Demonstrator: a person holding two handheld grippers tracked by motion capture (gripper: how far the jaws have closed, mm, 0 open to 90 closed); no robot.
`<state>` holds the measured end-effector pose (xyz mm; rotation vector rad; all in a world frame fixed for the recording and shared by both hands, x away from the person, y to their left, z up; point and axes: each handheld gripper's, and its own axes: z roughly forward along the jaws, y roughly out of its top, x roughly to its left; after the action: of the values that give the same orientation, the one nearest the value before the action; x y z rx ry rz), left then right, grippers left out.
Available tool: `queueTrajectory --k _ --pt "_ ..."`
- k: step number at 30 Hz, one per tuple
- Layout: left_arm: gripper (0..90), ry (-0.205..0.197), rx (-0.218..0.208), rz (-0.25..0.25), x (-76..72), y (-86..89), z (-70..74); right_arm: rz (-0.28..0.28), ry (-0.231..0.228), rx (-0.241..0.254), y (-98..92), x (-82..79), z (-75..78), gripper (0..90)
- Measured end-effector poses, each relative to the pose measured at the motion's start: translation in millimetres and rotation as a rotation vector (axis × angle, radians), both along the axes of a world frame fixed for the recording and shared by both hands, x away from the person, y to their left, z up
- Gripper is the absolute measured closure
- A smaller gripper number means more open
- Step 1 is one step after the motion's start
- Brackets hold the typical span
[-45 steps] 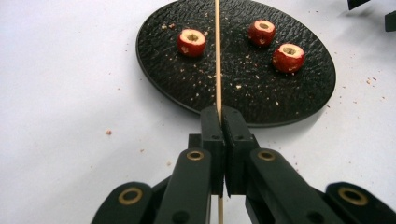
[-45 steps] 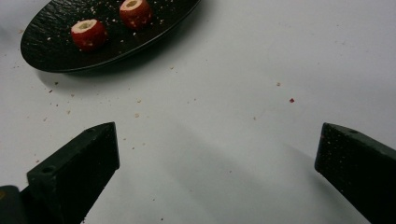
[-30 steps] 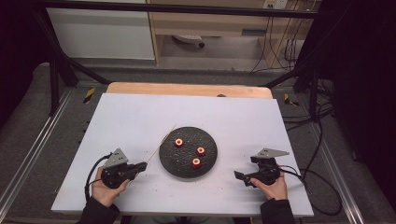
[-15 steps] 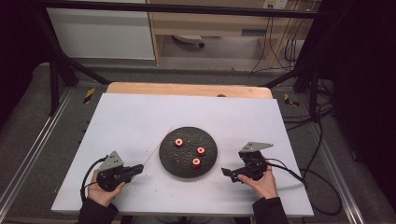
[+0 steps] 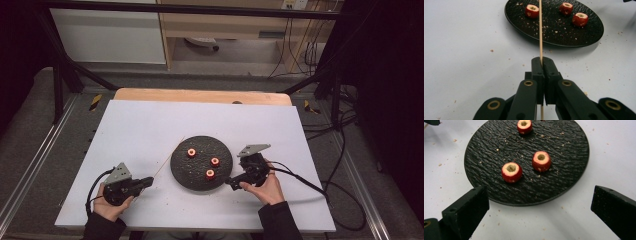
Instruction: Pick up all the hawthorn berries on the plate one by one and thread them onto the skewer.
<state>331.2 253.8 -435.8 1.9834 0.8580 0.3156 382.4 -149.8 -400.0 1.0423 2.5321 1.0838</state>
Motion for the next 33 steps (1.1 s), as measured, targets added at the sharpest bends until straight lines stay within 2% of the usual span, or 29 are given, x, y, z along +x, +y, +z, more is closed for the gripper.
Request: queueTrajectory --k 1,6,10,13,16,23,24,27,28,33 --pt "88.1 0.000 0.002 0.001 0.0 -0.2 -0.2 0.009 0.010 -0.025 8.7 3.4 2.6 3.6" --pt "88.1 0.002 0.003 -0.002 0.7 -0.1 -0.5 0.031 0.018 -0.044 19.2 7.0 5.3 5.8" --pt "88.0 -0.001 0.003 -0.002 0.3 0.3 -0.1 0.079 0.048 -0.092 41.5 15.4 8.1 12.8" --pt "88.1 -0.001 -0.001 0.001 0.5 0.6 -0.2 0.104 0.060 -0.110 47.5 18.3 7.9 14.7" --pt "88.1 -0.002 0.000 0.000 0.5 0.9 -0.1 0.139 0.081 -0.145 58.4 23.3 5.2 20.7" --pt "88.1 -0.004 0.000 0.000 0.4 1.2 0.4 0.197 0.123 -0.164 69.5 30.9 0.2 30.6" --pt "88.1 -0.005 0.001 0.000 0.4 1.4 0.5 0.218 0.130 -0.184 72.3 33.1 -1.0 33.8" --pt "88.1 -0.005 0.001 0.001 0.4 1.7 0.7 0.239 0.135 -0.202 75.6 34.6 -1.9 36.9" --pt "88.1 -0.005 0.001 0.000 0.3 1.7 0.8 0.264 0.145 -0.212 78.0 36.6 -2.2 41.0" --pt "88.1 -0.006 0.004 -0.003 0.2 1.4 0.7 0.281 0.178 -0.217 78.7 40.9 -3.9 48.0"
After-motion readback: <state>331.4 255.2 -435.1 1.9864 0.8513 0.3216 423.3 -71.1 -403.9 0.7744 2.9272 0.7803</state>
